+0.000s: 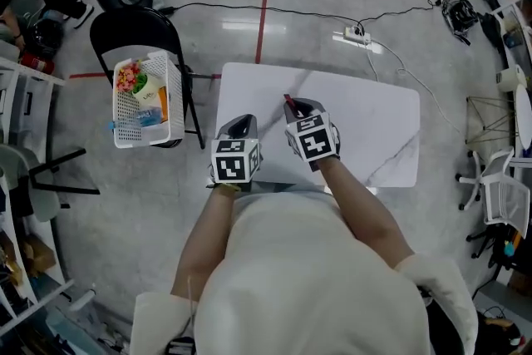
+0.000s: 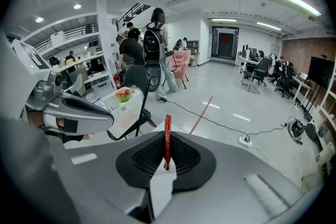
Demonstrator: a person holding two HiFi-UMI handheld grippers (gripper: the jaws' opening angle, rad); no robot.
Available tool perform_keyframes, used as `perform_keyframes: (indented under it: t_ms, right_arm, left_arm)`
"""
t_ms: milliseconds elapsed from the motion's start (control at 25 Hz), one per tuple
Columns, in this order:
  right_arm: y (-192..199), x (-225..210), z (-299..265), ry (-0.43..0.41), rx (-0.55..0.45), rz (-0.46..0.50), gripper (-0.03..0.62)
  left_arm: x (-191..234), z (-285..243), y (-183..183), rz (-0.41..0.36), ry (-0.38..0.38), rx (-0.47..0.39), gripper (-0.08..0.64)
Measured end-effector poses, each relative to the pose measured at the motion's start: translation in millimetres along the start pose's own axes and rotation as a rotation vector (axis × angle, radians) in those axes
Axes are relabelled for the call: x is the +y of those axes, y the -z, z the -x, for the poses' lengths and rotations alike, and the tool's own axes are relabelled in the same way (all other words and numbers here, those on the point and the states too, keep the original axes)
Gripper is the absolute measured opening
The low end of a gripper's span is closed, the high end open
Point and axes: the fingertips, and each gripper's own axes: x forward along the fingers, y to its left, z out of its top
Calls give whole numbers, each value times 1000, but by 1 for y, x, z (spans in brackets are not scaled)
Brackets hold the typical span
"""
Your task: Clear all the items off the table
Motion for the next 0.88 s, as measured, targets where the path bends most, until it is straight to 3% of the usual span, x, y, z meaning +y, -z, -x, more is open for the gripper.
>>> perform_keyframes:
  t_ms: [880]
  right_arm:
    - [-94,150,-71,-179,-10,181,25]
  left_arm:
    - [156,66,0,141,-141,-41,9]
